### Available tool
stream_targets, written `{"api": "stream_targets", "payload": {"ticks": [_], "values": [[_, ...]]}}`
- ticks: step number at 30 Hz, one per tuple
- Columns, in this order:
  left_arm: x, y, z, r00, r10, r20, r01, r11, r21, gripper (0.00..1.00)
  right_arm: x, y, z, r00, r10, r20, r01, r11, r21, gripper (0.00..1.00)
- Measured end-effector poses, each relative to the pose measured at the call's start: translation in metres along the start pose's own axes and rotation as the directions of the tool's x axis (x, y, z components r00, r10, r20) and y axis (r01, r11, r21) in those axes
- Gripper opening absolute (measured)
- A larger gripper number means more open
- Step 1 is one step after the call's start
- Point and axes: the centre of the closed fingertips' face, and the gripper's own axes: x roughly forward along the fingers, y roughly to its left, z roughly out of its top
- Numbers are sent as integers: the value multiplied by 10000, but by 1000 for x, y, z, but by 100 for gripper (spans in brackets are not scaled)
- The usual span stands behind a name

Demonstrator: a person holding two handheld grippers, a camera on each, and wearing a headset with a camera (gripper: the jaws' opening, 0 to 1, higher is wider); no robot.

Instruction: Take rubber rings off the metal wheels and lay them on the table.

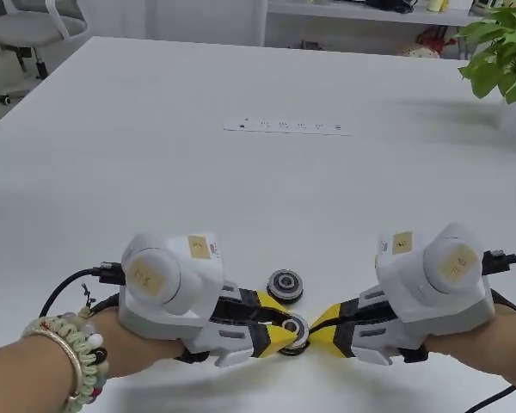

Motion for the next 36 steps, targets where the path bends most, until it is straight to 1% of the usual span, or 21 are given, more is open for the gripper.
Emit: {"api": "stream_targets", "payload": {"ticks": [3, 5, 6, 10, 11, 12, 14, 15, 18, 19, 20, 21, 23, 25, 27, 28, 31, 32, 33, 35, 36], "values": [[0, 0, 0, 10000, -1, -2, 1, 10000, 9, 14, -2, -2, 1, 10000, -31, 69, 25, 9972, 743, 0], [0, 0, 0, 10000, -1, -11, 1, 10000, 21, 14, -2, -3, 1, 10000, -15, 90, 6, 9955, 950, 0], [0, 0, 0, 10000, -2, -11, 2, 10000, 27, 14, -2, -3, 1, 10000, -2, 96, -9, 9926, 1215, 0], [-1, 0, 0, 10000, 0, -6, 0, 10000, 19, 14, -5, -4, 2, 9994, 108, 317, -152, 9895, 1439, 0], [-1, 0, 0, 10000, 2, -6, -2, 10000, 19, 14, -6, -3, 3, 9990, 145, 411, -225, 9790, 2024, 0], [-1, 0, 0, 10000, -1, -5, 1, 10000, 22, 14, -6, -3, 3, 9987, 203, 462, -318, 9636, 2655, 0], [-1, 0, 0, 10000, -3, -1, 3, 10000, 17, 14, -6, -4, 3, 9980, 276, 566, -441, 9475, 3168, 0], [-1, 0, 0, 10000, -2, 1, 2, 10000, 17, 14, -6, -5, 2, 9976, 295, 630, -502, 9319, 3592, 0], [-1, 0, 0, 10000, -5, -1, 5, 10000, 25, 14, -8, -4, 6, 9956, 398, 853, -735, 8950, 4399, 0], [-1, 0, 0, 10000, -6, 4, 6, 10000, 26, 14, -8, -5, 5, 9962, 312, 810, -669, 8709, 4869, 0], [-1, 0, 0, 10000, -6, 4, 6, 10000, 29, 14, -8, -5, 6, 9957, 324, 867, -717, 8623, 5012, 0], [-1, 0, 0, 10000, -6, 5, 6, 10000, 32, 14, -8, -5, 6, 9958, 306, 866, -726, 8397, 5382, 0], [-1, 0, 0, 10000, -5, 10, 5, 10000, 30, 14, -9, -5, 9, 9939, 369, 1040, -910, 8068, 5837, 0], [-1, 0, 0, 10000, -2, 17, 2, 10000, 31, 14, -9, -6, 7, 9939, 394, 1028, -931, 7999, 5929, 0], [-1, 0, 0, 10000, -3, 42, 3, 10000, 22, 14, -9, -5, 8, 9919, 451, 1184, -1106, 7645, 6351, 0], [-1, 0, 0, 10000, -1, 59, 1, 10000, 19, 14, -9, -4, 9, 9901, 480, 1321, -1247, 7343, 6672, 0], [-1, 0, 0, 10000, 0, 74, -1, 10000, 18, 14, -10, -3, 9, 9876, 514, 1483, -1426, 6881, 7114, 0], [-1, 0, 0, 10000, 4, 78, -4, 10000, 18, 14, -10, -2, 9, 9872, 521, 1510, -1451, 6881, 7110, 0], [-1, 0, 0, 10000, 7, 80, -7, 10000, 18, 14, -10, -1, 10, 9866, 524, 1548, -1485, 6821, 7160, 0], [-1, 0, 0, 10000, 20, 76, -20, 10000, 21, 14, -10, 1, 11, 9865, 513, 1558, -1489, 6775, 7203, 0], [-1, 0, 0, 10000, 24, 72, -24, 10000, 30, 14, -10, 2, 12, 9864, 515, 1558, -1491, 6785, 7193, 0]]}}
